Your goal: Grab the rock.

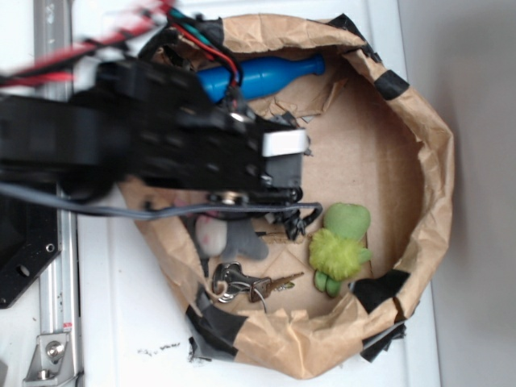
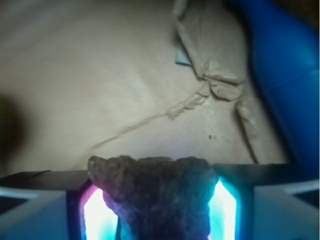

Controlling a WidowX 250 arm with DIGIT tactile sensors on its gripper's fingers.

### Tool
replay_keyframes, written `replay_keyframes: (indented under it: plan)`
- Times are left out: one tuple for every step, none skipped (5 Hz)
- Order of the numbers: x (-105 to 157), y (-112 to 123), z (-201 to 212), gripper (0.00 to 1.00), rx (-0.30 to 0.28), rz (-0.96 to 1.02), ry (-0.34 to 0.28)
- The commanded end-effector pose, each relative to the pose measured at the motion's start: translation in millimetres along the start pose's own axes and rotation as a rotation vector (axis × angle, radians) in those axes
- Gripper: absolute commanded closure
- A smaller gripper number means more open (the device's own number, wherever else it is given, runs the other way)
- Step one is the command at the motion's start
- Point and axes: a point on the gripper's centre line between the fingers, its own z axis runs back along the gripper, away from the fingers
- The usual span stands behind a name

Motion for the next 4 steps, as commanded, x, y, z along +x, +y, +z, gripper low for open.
replay_keyframes:
  plan:
    - [26.3, -32.6, 107.4, 1.00, -0.136, -0.091, -0.033]
    - [43.6, -49.6, 140.9, 1.00, -0.129, -0.113, -0.088]
    - [48.8, -57.0, 129.9, 1.00, -0.141, -0.082, -0.085]
    - [48.5, -55.6, 115.9, 1.00, -0.096, -0.077, -0.094]
